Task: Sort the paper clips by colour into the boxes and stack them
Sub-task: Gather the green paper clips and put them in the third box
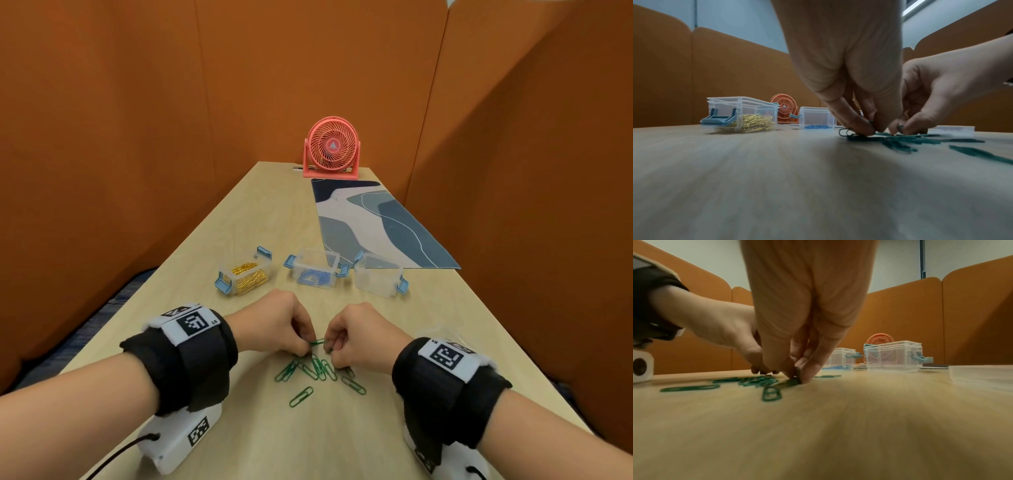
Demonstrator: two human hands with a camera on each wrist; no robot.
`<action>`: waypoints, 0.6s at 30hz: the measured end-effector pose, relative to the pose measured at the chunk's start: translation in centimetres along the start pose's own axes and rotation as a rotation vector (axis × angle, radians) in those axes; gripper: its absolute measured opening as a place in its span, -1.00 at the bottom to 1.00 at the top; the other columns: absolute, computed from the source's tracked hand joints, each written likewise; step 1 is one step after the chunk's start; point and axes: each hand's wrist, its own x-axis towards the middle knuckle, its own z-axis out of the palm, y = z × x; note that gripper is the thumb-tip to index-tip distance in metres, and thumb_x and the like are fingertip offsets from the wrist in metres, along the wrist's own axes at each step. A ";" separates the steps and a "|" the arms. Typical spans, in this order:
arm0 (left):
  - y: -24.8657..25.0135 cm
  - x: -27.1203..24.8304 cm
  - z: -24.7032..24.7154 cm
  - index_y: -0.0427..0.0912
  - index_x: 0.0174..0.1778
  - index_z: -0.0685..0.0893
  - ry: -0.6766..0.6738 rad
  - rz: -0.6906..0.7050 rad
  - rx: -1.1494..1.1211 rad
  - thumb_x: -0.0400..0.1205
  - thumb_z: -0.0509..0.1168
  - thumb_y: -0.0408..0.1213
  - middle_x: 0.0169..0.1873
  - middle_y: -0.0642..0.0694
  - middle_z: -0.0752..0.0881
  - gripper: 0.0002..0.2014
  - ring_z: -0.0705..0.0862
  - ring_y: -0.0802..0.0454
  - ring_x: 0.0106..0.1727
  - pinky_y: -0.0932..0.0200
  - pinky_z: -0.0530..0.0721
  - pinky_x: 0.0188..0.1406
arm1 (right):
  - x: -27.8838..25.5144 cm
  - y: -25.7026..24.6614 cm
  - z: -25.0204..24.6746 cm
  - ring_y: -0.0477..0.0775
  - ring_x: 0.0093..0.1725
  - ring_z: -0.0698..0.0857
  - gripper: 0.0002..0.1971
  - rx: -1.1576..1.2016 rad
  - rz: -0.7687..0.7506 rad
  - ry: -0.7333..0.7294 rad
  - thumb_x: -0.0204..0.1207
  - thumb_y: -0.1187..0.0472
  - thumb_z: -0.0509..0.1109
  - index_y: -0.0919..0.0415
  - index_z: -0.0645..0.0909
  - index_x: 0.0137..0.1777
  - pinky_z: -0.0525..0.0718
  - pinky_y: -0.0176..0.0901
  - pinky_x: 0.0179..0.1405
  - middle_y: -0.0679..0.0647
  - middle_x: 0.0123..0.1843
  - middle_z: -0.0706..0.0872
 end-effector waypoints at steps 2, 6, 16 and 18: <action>-0.2 0.3 -0.4 -0.11 -0.13 0.83 0.052 -0.038 -0.118 0.42 0.51 -0.32 -0.25 0.02 0.82 -0.87 0.73 0.21 -0.26 0.34 0.73 -0.14 | 0.2 0.4 -0.4 -0.18 -0.41 0.56 -0.81 0.049 0.003 0.080 0.34 0.40 0.41 0.25 0.77 -0.09 0.55 -0.55 -0.34 -0.04 -0.33 0.68; 0.0 1.9 -2.1 -0.20 -0.21 0.78 0.127 -0.126 -0.478 0.46 0.47 -0.40 -0.32 -0.07 0.79 -0.95 0.74 0.09 -0.28 0.27 0.73 -0.16 | 0.5 2.4 -2.8 -0.22 -0.42 0.60 -0.86 0.318 0.079 0.311 0.38 0.43 0.45 0.26 0.77 -0.12 0.56 -0.63 -0.42 -0.05 -0.38 0.68; 5.5 13.4 -3.1 -0.21 -0.25 0.69 0.268 -0.041 -0.621 0.50 0.43 -0.42 -0.30 -0.12 0.72 -0.94 0.73 0.02 -0.23 0.11 0.74 0.09 | 4.1 7.7 -8.0 0.04 -0.20 0.74 -0.96 0.542 0.256 0.775 0.43 0.31 0.50 0.19 0.73 -0.14 0.74 -0.22 -0.15 0.11 -0.23 0.77; 5.8 14.9 -2.5 -0.21 -0.26 0.68 0.268 -0.048 -0.611 0.51 0.42 -0.41 -0.32 -0.11 0.71 -0.93 0.73 0.03 -0.24 0.01 0.73 0.16 | 4.6 8.2 -7.8 0.07 -0.16 0.74 -0.95 0.511 0.275 0.764 0.45 0.31 0.48 0.20 0.73 -0.12 0.74 -0.12 -0.04 0.14 -0.18 0.78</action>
